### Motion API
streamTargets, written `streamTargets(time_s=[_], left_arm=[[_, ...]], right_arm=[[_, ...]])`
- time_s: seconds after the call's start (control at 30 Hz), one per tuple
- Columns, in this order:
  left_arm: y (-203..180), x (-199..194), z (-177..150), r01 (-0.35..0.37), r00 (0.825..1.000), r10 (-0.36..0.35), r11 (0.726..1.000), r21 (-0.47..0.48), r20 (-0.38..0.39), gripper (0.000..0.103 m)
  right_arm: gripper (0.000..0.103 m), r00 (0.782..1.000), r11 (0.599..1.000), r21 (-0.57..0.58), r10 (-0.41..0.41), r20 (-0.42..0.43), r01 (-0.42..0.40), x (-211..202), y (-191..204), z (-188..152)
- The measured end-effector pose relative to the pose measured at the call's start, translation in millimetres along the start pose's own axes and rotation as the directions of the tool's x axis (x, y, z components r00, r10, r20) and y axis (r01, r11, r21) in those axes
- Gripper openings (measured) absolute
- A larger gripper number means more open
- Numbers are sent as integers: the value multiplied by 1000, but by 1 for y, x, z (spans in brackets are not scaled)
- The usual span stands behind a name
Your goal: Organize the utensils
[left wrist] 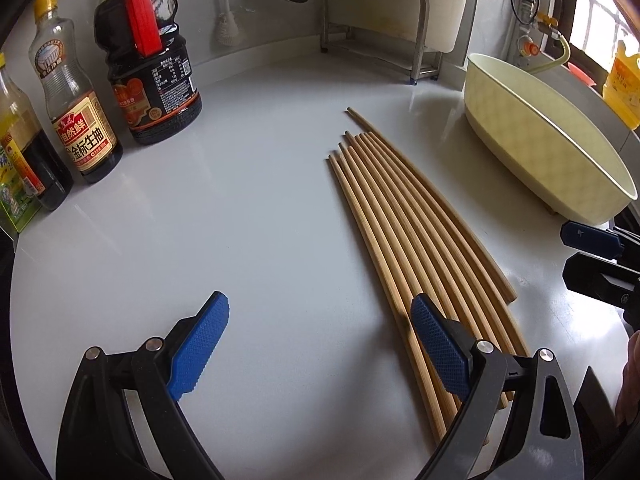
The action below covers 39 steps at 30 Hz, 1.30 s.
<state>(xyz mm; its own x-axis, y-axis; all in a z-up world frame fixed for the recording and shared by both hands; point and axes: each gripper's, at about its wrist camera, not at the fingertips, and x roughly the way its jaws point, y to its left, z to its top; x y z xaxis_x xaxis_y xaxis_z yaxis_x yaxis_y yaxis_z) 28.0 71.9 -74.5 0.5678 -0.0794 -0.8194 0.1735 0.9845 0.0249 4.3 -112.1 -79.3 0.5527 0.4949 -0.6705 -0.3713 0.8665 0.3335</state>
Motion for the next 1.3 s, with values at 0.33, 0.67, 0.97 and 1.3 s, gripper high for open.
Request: streamTargets(time_s=[0.33, 0.67, 0.97, 1.3], left_arm=[[-3, 5, -1, -50, 998, 50, 998, 25, -24, 91], [11, 9, 2, -87, 996, 86, 996, -21, -35, 92], [22, 10, 3, -96, 995, 94, 994, -61, -35, 93], [25, 11, 3, -98, 995, 95, 993, -72, -40, 93]], right_arm=[[64, 1000, 1000, -12, -8, -5, 8, 3, 3, -2], [64, 996, 992, -92, -84, 9, 85, 10, 18, 0], [64, 985, 978, -114, -174, 11, 174, 34, 27, 10], [64, 960, 954, -104, -280, 6, 280, 55, 22, 18]])
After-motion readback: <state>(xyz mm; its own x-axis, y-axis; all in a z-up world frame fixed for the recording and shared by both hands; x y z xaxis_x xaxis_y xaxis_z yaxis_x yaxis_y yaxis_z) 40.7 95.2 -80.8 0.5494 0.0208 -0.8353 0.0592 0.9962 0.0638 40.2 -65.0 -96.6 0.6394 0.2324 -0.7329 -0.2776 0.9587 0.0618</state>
